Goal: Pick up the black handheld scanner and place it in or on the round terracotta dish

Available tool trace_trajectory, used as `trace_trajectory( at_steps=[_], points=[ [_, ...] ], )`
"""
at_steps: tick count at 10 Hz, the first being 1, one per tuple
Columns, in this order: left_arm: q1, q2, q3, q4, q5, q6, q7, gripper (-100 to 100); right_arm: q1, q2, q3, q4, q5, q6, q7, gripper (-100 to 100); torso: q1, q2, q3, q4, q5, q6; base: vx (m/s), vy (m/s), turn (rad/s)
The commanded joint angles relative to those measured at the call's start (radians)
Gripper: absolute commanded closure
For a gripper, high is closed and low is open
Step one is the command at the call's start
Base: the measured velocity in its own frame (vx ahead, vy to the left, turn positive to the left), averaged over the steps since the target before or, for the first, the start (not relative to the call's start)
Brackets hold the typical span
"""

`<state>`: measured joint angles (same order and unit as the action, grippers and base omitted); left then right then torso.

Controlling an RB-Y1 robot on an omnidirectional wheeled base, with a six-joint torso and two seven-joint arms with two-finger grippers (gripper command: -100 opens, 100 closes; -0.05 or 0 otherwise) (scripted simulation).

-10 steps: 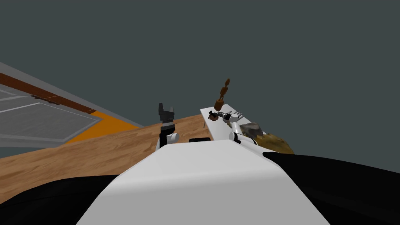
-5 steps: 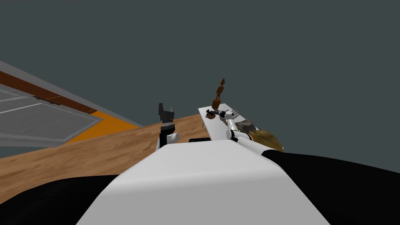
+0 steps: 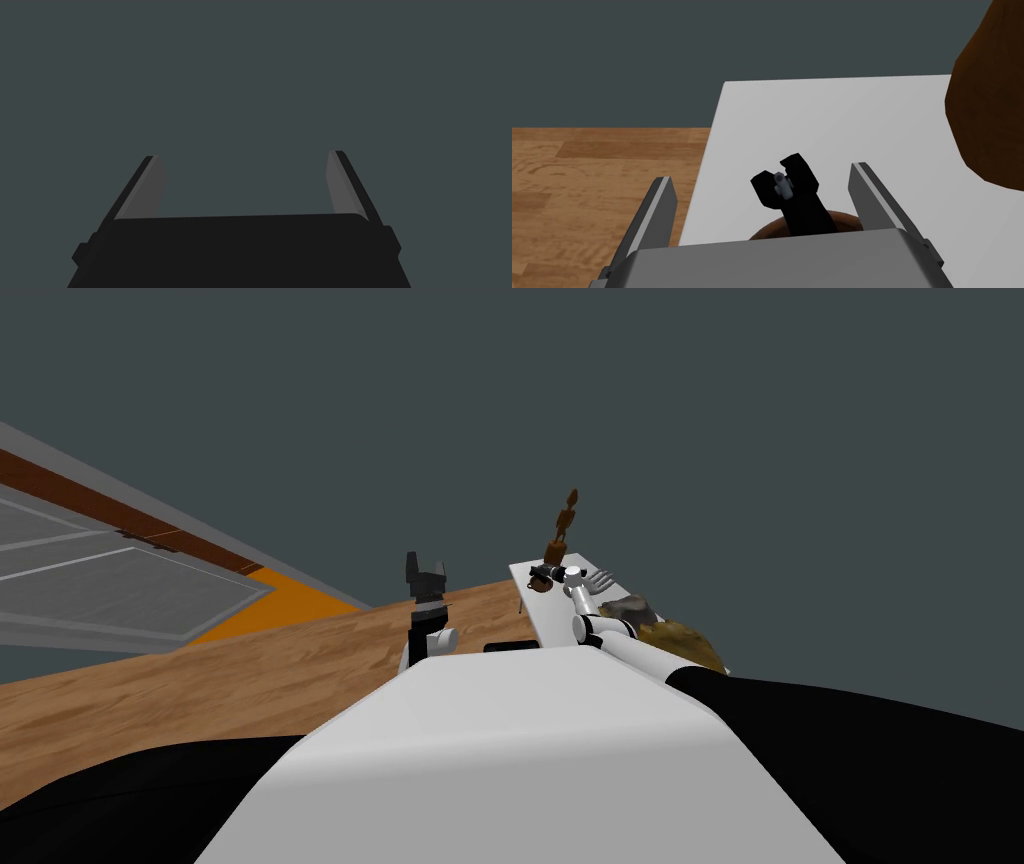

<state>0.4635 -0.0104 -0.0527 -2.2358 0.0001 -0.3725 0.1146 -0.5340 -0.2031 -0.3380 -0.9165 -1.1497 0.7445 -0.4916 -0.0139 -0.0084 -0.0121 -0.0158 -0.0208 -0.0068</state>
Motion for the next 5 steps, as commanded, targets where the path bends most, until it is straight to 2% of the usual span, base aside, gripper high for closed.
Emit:
trace_trajectory(
  at_steps=[1,5],
  points=[
    [0.0,0.0,0.0,0.0,0.0,0.0,0.0,0,0.0,-0.001,0.002,-0.002,0.001,-0.006,-0.002,-100,0.0,0.0,0.0,0.0,0.0,0.0,0.003,0.0,-0.012],
    [0.0,0.0,0.0,0.0,0.0,0.0,0.0,0,0.0,-0.001,0.002,-0.002,0.001,-0.006,-0.002,-100,0.0,0.0,0.0,0.0,0.0,0.0,0.001,0.0,-0.004]
  ],
)
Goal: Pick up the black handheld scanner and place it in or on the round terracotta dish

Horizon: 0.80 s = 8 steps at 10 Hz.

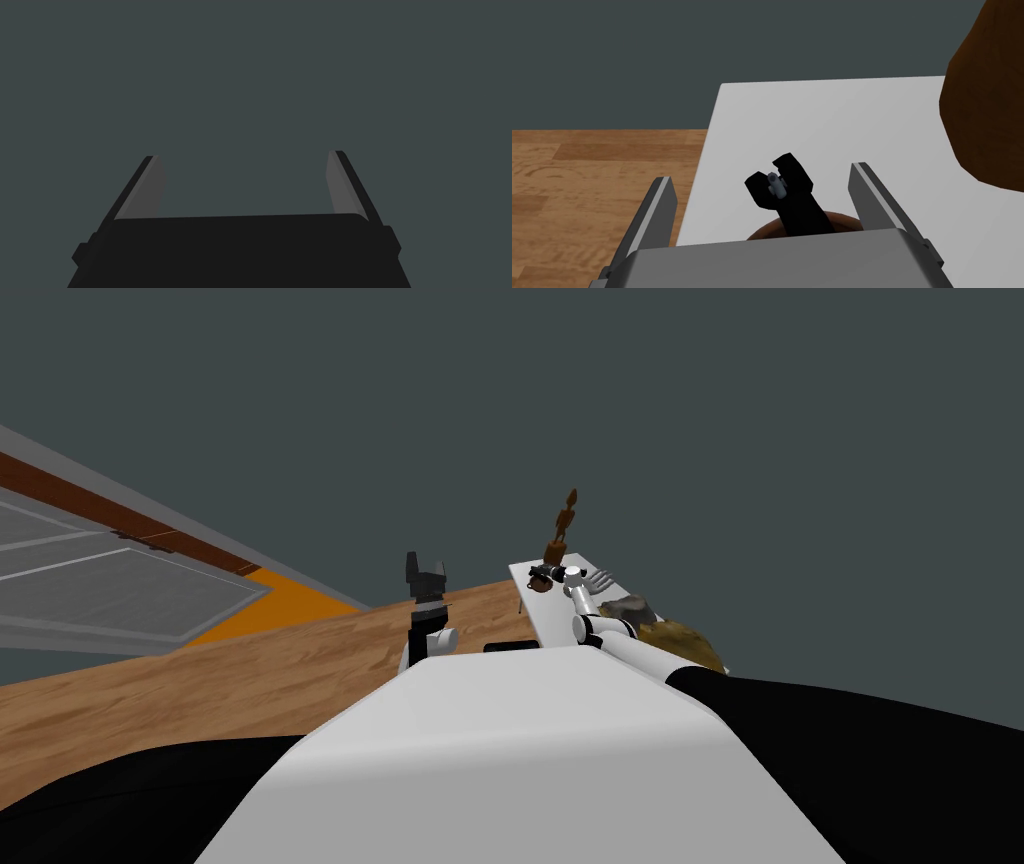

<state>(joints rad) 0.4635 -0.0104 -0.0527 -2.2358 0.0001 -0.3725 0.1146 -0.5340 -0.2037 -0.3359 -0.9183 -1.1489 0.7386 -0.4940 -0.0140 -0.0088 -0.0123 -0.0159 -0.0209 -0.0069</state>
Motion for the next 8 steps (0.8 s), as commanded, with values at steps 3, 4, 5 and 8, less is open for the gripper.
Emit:
trace_trajectory(
  at_steps=[3,4,5,8],
  points=[
    [0.0,0.0,0.0,0.0,0.0,0.0,0.0,0,-0.06,0.015,0.023,0.064,0.032,-0.055,-0.048,-100,0.0,0.002,0.001,0.001,0.0,0.0,-0.024,-0.002,0.077],
    [0.0,0.0,0.0,0.0,0.0,0.0,0.0,0,-0.104,0.029,0.046,0.107,0.064,-0.1,-0.096,-100,0.0,0.001,0.001,0.0,0.0,0.0,-0.033,-0.003,0.109],
    [0.0,0.0,0.0,0.0,0.0,0.0,0.0,0,-0.12,0.029,0.046,0.112,0.064,-0.11,-0.096,-100,0.001,0.002,0.001,0.001,0.0,-0.001,-0.03,-0.003,0.1],
    [0.0,0.0,0.0,0.0,0.0,0.0,0.0,0,-0.12,0.029,0.046,0.129,0.064,-0.11,-0.096,-100,0.0,0.0,0.0,0.0,0.0,0.0,0.002,0.0,-0.008]
  ],
)
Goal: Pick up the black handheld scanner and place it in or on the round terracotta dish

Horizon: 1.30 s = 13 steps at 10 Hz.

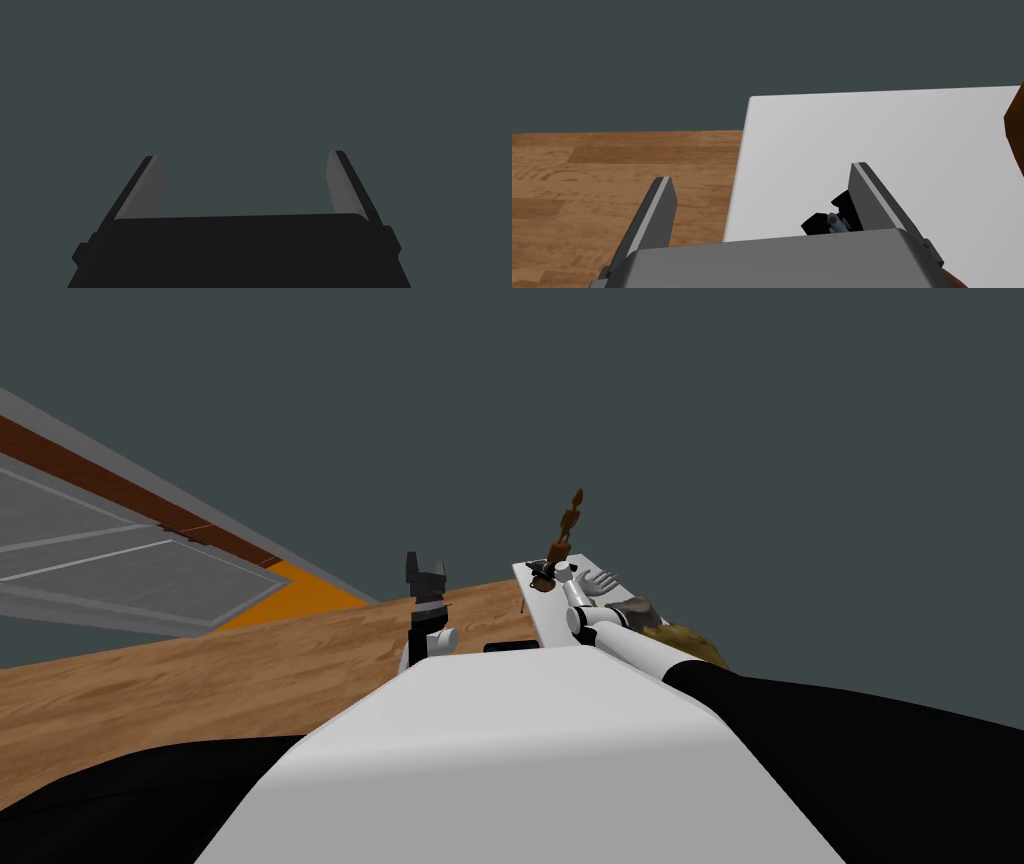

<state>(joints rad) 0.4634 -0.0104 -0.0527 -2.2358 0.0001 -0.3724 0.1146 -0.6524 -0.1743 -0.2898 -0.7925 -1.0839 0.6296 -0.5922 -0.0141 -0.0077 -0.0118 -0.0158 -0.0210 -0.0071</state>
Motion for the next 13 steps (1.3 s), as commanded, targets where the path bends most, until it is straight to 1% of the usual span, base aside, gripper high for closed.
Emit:
trace_trajectory(
  at_steps=[1,5,7,9,12,13],
  points=[
    [0.0,0.0,0.0,0.0,0.0,0.0,0.0,0,-0.001,0.0,0.0,0.003,-0.001,-0.001,0.002,-100,0.0,0.0,0.0,0.0,0.0,0.0,-0.007,-0.001,0.022],
    [0.0,0.0,0.0,0.0,0.0,0.0,0.0,0,-0.001,0.0,0.0,0.003,-0.001,-0.001,0.002,-100,0.0,-0.001,0.0,0.0,0.0,0.0,0.003,0.0,-0.011],
    [0.0,0.0,0.0,0.0,0.0,0.0,0.0,0,-0.062,-0.01,-0.002,0.05,0.008,0.004,-0.001,-100,0.001,0.0,0.0,0.0,0.0,0.0,-0.031,0.013,-0.078],
    [0.0,0.0,0.0,0.0,0.0,0.0,0.0,0,-0.062,-0.01,-0.002,0.05,0.008,0.004,-0.001,-100,0.001,0.002,0.001,0.001,0.0,0.0,-0.028,0.014,-0.006],
    [0.0,0.0,0.0,0.0,0.0,0.0,0.0,0,-0.153,-0.024,-0.004,0.122,0.021,0.011,-0.006,-100,0.001,0.001,0.001,0.0,0.0,0.0,-0.034,0.019,-0.078],
    [0.0,0.0,0.0,0.0,0.0,0.0,0.0,0,-0.176,-0.029,-0.004,0.145,0.025,0.013,-0.007,-100,0.002,0.003,0.002,0.001,0.0,0.0,-0.055,0.029,-0.079]
  ],
)
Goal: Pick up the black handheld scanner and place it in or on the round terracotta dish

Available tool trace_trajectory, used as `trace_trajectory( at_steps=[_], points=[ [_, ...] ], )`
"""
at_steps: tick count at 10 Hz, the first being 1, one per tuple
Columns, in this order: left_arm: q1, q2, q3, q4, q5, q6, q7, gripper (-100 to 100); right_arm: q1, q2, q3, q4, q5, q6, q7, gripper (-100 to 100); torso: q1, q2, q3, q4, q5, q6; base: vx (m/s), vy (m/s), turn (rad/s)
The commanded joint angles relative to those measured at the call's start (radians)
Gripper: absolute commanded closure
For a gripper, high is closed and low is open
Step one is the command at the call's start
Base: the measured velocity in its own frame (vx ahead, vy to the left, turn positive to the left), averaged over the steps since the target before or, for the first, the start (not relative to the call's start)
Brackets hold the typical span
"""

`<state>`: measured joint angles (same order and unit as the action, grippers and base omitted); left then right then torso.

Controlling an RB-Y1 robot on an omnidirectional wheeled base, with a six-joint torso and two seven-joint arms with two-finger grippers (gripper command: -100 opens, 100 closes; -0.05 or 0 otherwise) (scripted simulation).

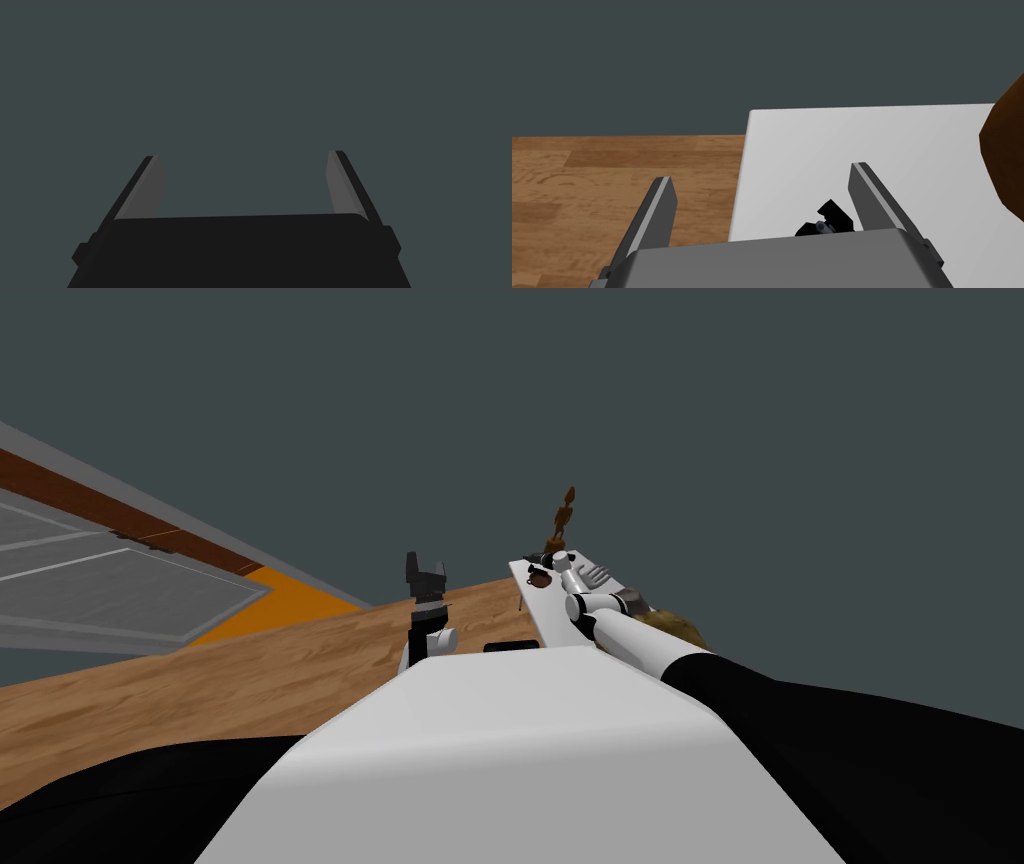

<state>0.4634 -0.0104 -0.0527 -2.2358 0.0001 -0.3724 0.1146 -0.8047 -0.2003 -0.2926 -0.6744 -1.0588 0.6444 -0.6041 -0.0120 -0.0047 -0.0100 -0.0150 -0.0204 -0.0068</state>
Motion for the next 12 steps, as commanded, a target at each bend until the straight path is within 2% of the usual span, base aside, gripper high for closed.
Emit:
trace_trajectory(
  at_steps=[1,5,6,7,12],
  points=[
    [0.0,0.0,0.0,0.0,0.0,0.0,0.0,0,-0.03,-0.003,-0.002,0.027,0.0,-0.002,0.005,-100,0.0,0.0,0.0,0.0,0.0,0.0,-0.034,0.02,-0.023],
    [0.0,0.0,0.0,0.0,0.0,0.0,0.0,0,-0.151,-0.023,-0.004,0.122,0.017,0.007,-0.001,-100,-0.001,0.0,0.0,0.0,0.0,0.0,-0.043,0.019,-0.078],
    [0.0,0.0,0.0,0.0,0.0,0.0,0.0,0,-0.143,-0.022,-0.01,0.133,0.0,0.0,0.02,-100,0.0,0.0,0.0,0.0,0.0,0.0,-0.021,0.015,-0.014],
    [0.0,0.0,0.0,0.0,0.0,0.0,0.0,0,-0.147,-0.023,-0.011,0.14,-0.001,-0.001,0.026,0,-0.001,-0.001,-0.001,0.0,0.0,0.0,0.0,0.0,0.0],
    [0.0,0.0,0.0,0.0,0.0,0.0,0.0,0,-0.147,-0.023,-0.011,0.139,-0.001,0.0,0.025,0,-0.002,-0.003,-0.002,-0.001,-0.001,0.0,0.0,0.0,0.0]
  ],
)
